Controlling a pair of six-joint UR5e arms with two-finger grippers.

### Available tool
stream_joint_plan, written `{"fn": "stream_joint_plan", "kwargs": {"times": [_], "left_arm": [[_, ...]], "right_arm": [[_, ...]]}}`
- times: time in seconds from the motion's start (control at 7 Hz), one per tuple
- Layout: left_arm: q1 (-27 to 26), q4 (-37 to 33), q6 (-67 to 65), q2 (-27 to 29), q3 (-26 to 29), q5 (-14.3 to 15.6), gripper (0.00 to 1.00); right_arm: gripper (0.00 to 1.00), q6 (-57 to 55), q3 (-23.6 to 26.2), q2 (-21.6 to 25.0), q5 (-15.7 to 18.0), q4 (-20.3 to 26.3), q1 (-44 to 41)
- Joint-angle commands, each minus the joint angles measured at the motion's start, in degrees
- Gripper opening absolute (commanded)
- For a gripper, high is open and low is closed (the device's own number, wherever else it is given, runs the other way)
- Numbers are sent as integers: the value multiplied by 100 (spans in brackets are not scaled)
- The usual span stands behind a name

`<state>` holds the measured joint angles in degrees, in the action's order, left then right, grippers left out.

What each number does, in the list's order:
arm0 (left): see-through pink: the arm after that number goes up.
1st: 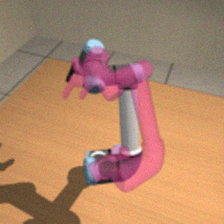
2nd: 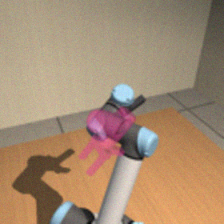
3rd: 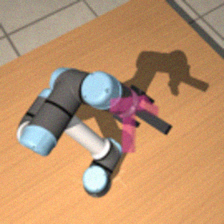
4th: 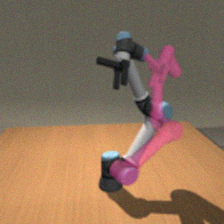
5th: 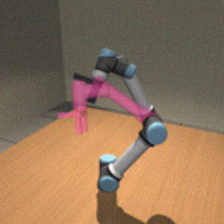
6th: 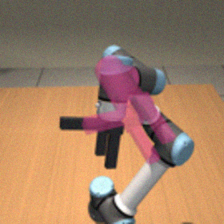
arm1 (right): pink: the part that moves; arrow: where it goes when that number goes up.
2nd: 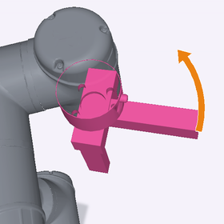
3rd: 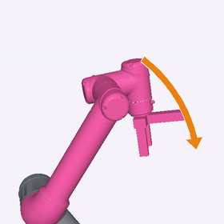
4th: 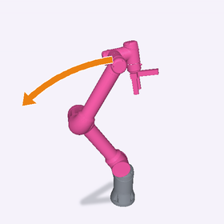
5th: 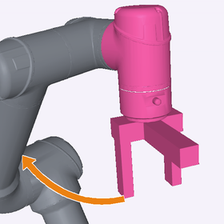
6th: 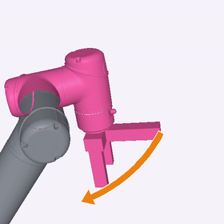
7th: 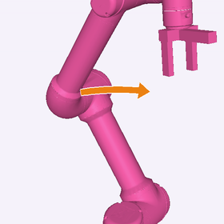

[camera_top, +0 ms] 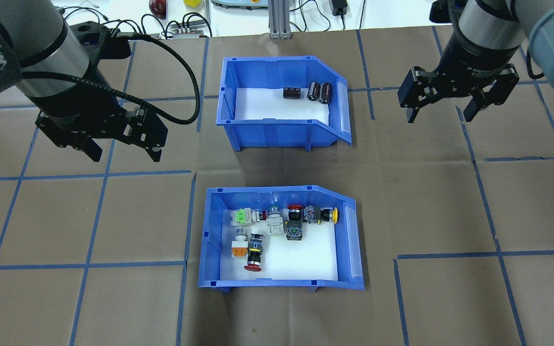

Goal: Place button box in front

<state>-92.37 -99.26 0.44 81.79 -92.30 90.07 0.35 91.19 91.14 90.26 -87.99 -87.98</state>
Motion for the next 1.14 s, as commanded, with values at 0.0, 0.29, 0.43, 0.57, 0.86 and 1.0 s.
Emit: {"fn": "stream_joint_plan", "kwargs": {"times": [0.0, 0.29, 0.43, 0.57, 0.86, 1.0], "left_arm": [[0, -5, 0, -5, 2, 1, 100], [-9, -57, 0, -66, 28, 45, 100], [-9, -40, 0, -92, 19, 54, 100], [-9, -49, 9, -84, 28, 63, 100], [-9, -49, 9, 11, 45, 54, 100], [-9, 29, -96, 82, 37, 11, 100]], "right_arm": [[100, 9, -4, 0, 0, -8, 0], [100, 9, 4, -9, 9, -8, 0], [100, 209, 4, -35, 0, -34, 9], [100, 637, -4, -61, 0, -51, 9], [100, 800, -4, -175, -9, -201, 0], [100, 834, -57, -324, 9, -201, 0]]}}
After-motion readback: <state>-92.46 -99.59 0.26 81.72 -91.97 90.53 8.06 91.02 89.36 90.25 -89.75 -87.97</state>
